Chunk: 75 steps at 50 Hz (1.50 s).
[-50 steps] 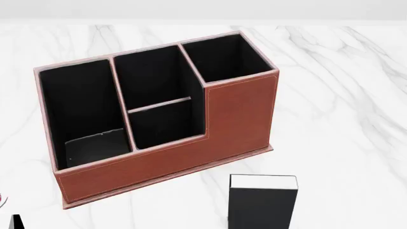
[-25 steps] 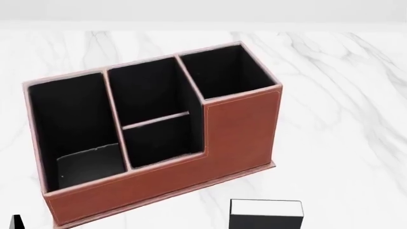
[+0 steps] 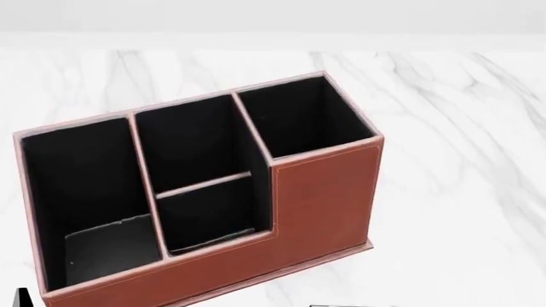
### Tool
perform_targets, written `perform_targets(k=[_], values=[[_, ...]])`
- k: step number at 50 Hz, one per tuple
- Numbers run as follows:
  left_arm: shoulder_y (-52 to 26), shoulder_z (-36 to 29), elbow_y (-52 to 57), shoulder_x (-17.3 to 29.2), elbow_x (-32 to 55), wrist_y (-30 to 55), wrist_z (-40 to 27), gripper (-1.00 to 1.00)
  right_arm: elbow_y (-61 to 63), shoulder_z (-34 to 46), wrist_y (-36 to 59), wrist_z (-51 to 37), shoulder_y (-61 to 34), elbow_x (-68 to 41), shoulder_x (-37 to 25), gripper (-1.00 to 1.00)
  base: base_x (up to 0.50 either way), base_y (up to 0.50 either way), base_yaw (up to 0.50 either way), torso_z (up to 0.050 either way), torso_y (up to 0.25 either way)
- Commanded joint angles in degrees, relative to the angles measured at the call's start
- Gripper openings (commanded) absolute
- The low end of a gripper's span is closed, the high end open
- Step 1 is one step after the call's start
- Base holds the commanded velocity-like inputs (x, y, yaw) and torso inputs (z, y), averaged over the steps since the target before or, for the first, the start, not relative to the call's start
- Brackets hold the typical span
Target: Pick up the book and place it in the back compartment of the caddy.
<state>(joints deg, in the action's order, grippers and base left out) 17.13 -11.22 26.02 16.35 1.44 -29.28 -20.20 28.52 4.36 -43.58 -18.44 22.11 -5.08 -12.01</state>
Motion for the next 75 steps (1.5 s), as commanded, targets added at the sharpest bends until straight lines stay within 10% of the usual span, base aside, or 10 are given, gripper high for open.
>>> perform_targets(k=[1, 50, 75], values=[[-0.18, -0.18, -0.34, 0.24, 0.08, -0.21, -0.28, 1.0, -0.13, 0.33, 0.02, -0.38, -0.12, 0.15, -0.23, 1.0, 0.16, 0.0, 0.0, 0.0, 0.0], [-0.84, -1.11, 2.66, 8.19, 3.59, 1.47, 4.33, 1.0, -0.21, 2.42, -0.43, -1.03, 0.06, -0.27, -1.8, 1.0, 0.02, 0.0, 0.0, 0.0, 0.0], [-17.5, -5.34, -3.88, 14.91, 16.9, 10.69, 15.23, 1.0, -1.04, 3.37, -0.55, -1.4, -0.55, 0.08, -2.22, 1.0, 0.0, 0.0, 0.0, 0.0, 0.0]])
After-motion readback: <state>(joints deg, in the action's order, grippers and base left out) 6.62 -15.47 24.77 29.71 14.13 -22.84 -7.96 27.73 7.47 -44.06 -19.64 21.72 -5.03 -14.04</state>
